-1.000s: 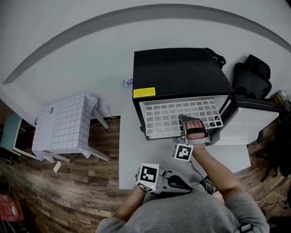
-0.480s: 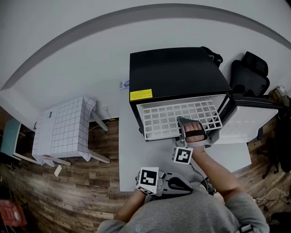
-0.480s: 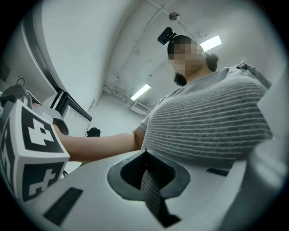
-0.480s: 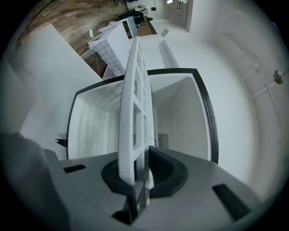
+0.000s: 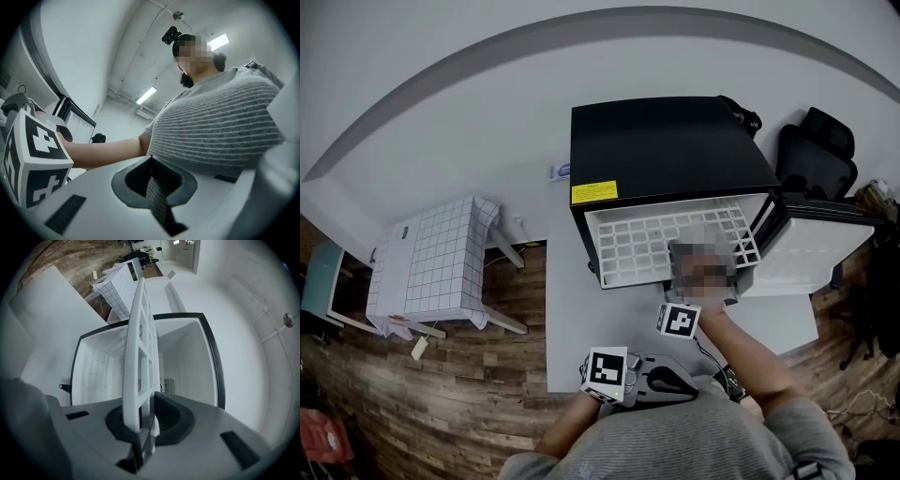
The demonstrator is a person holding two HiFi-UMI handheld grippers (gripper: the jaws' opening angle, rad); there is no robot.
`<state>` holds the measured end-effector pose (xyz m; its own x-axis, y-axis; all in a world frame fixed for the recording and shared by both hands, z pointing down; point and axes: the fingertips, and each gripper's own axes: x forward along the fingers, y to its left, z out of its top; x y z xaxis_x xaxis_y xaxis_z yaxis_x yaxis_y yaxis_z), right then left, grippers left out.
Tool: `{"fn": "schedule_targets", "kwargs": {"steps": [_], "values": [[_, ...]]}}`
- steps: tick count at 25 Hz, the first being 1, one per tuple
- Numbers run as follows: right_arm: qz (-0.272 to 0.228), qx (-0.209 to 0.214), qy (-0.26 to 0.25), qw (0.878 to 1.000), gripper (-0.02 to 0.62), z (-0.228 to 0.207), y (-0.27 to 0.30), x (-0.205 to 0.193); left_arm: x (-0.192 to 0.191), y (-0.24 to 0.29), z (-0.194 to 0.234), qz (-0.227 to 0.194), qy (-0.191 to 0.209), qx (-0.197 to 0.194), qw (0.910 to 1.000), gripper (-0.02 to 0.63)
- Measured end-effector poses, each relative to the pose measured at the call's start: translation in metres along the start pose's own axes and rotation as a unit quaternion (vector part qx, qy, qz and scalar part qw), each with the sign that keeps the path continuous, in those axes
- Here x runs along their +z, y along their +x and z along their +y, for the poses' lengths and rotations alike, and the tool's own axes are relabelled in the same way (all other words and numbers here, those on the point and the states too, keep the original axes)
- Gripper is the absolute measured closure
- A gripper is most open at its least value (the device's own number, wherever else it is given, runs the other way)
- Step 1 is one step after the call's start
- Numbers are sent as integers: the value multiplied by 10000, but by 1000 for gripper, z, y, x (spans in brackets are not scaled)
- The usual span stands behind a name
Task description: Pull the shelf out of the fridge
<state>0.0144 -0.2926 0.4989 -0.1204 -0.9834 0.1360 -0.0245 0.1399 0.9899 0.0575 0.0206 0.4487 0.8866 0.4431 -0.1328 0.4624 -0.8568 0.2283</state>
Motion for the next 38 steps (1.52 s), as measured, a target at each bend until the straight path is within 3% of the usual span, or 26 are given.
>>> {"fn": "schedule_targets", "kwargs": {"steps": [19, 26, 32, 38], "values": [[117, -41, -47, 9999, 568, 7, -31, 1, 0, -1, -5, -38, 153, 202, 9997, 595], [5, 174, 152, 9997, 568, 19, -57, -1, -1, -2, -11, 32, 193, 217, 9996, 595], [137, 216, 620, 9977, 568, 8, -61, -12, -7, 4, -21, 135, 195, 151, 9996, 595], [-107, 317, 1083, 9936, 568, 2, -73, -15, -10, 29, -21, 83, 144, 483, 9987, 595]]}}
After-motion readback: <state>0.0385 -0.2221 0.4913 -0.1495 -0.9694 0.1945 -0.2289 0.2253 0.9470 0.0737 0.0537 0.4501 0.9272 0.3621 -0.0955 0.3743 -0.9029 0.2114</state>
